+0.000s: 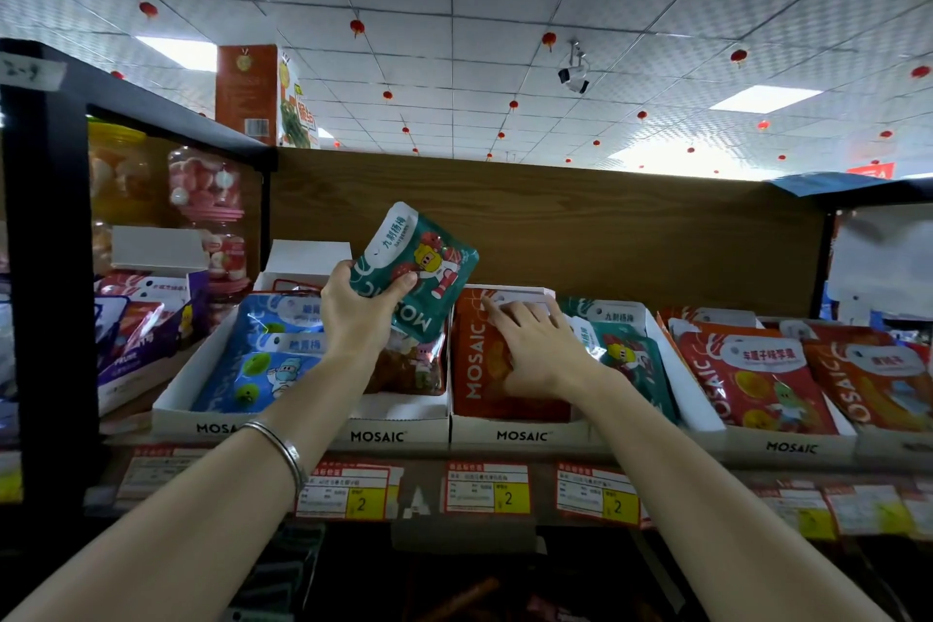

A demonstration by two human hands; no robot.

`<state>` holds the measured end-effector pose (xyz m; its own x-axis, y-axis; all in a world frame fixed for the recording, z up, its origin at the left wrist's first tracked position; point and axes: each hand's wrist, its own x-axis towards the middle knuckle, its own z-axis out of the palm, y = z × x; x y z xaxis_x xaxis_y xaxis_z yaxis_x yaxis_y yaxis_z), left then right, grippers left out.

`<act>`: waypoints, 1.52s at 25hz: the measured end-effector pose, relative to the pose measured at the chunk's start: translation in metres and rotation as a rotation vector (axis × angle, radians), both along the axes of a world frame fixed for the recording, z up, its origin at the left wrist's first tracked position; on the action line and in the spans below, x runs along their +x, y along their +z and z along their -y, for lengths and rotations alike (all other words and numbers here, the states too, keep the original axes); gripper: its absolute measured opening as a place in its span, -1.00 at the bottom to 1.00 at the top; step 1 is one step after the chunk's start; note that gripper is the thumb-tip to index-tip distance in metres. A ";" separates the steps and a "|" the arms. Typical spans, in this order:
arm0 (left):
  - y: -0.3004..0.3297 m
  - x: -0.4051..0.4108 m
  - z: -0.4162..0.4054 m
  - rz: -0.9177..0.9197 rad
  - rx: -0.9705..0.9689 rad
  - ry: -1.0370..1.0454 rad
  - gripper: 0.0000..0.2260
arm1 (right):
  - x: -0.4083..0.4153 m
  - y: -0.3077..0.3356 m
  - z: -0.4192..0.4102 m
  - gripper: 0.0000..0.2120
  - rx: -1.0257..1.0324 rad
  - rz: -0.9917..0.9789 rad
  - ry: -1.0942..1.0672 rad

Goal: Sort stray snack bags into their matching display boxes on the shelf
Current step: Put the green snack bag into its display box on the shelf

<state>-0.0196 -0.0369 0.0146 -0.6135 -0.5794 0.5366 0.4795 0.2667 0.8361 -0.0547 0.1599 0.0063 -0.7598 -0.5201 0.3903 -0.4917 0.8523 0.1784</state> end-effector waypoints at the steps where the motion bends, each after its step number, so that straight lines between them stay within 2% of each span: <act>1: 0.000 0.001 0.000 -0.001 0.000 -0.002 -0.65 | 0.000 0.000 -0.002 0.00 -0.005 0.031 0.006; 9: 0.000 0.001 -0.002 -0.009 0.004 -0.036 -0.64 | 0.006 0.002 -0.013 0.00 -0.105 0.086 0.051; 14: 0.002 0.001 -0.010 -0.018 -0.005 -0.043 -0.61 | 0.016 0.012 -0.045 -0.12 -0.234 0.110 0.086; 19: 0.008 0.003 -0.043 -0.080 0.038 -0.092 -0.61 | 0.014 0.021 -0.086 -0.29 -0.452 0.179 0.086; 24: 0.008 -0.010 -0.090 -0.074 0.071 -0.057 -0.67 | -0.001 0.021 -0.114 -0.19 -0.333 0.323 0.023; 29: 0.004 -0.019 -0.101 -0.047 0.071 0.017 -0.65 | -0.019 0.028 -0.112 -0.15 -0.197 0.373 0.021; 34: -0.001 -0.021 -0.098 -0.038 0.083 0.065 -0.59 | -0.032 0.037 -0.109 -0.04 -0.069 0.297 0.081; 36: -0.001 -0.023 -0.098 -0.036 0.071 0.079 -0.58 | -0.030 0.038 -0.108 -0.09 -0.069 0.238 0.105; 38: -0.002 -0.023 -0.098 -0.035 0.056 0.090 -0.58 | -0.026 0.040 -0.107 -0.26 -0.082 0.222 0.115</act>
<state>-0.0428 0.0609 0.0122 -0.5392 -0.6608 0.5221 0.4846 0.2636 0.8341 -0.0811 0.2666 0.0465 -0.7695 -0.5810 0.2649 -0.6053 0.7959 -0.0125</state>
